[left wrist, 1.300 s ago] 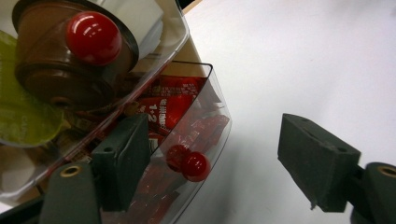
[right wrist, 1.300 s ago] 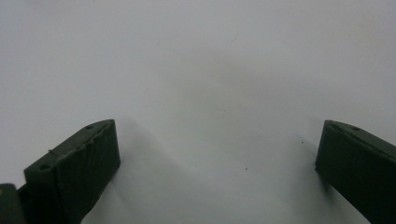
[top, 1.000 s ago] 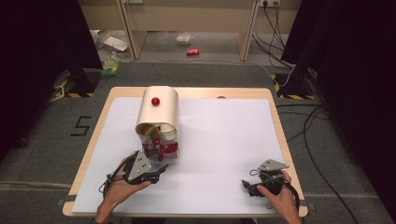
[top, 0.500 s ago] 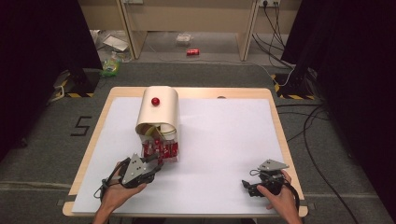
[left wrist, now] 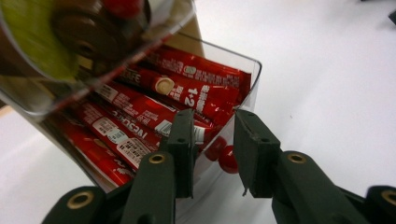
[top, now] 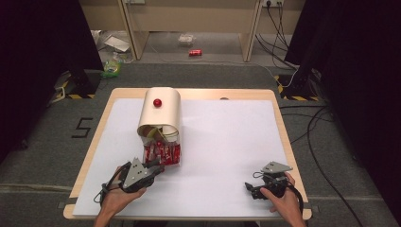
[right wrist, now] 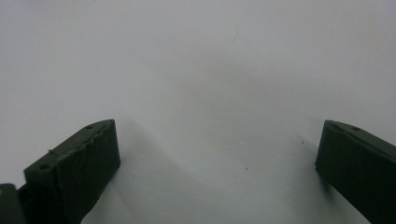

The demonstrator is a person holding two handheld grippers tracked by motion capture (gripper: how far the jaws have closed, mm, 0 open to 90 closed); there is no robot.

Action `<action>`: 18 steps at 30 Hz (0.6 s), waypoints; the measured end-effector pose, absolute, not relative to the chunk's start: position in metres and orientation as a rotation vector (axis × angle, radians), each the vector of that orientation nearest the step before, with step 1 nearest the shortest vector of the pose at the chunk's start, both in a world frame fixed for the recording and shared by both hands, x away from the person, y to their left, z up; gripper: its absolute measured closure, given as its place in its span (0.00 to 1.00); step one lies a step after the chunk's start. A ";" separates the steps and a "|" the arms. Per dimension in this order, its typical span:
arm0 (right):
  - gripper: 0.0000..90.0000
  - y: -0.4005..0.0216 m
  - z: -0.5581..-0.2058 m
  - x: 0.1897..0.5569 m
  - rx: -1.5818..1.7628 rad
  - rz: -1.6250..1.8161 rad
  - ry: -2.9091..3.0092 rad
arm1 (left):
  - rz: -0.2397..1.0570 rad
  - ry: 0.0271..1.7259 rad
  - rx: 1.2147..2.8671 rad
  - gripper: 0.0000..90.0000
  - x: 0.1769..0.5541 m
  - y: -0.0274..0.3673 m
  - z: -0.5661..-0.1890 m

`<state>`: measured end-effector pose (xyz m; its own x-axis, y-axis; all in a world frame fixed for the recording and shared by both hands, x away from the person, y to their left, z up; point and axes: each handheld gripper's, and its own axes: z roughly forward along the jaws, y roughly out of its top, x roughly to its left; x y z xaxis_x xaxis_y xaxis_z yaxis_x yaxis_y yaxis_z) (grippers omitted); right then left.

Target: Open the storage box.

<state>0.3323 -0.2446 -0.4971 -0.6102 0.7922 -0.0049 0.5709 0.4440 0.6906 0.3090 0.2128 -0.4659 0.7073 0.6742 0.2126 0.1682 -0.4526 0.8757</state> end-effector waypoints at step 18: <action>0.00 -0.244 -0.497 0.332 1.166 0.948 2.372 | 0.600 0.600 2.041 0.80 0.298 0.213 -0.468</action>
<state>0.3322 -0.2445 -0.4971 -0.6094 0.7928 -0.0043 0.5714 0.4430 0.6909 0.2978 0.2128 -0.4675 0.7647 0.6180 0.1827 0.1821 -0.4791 0.8587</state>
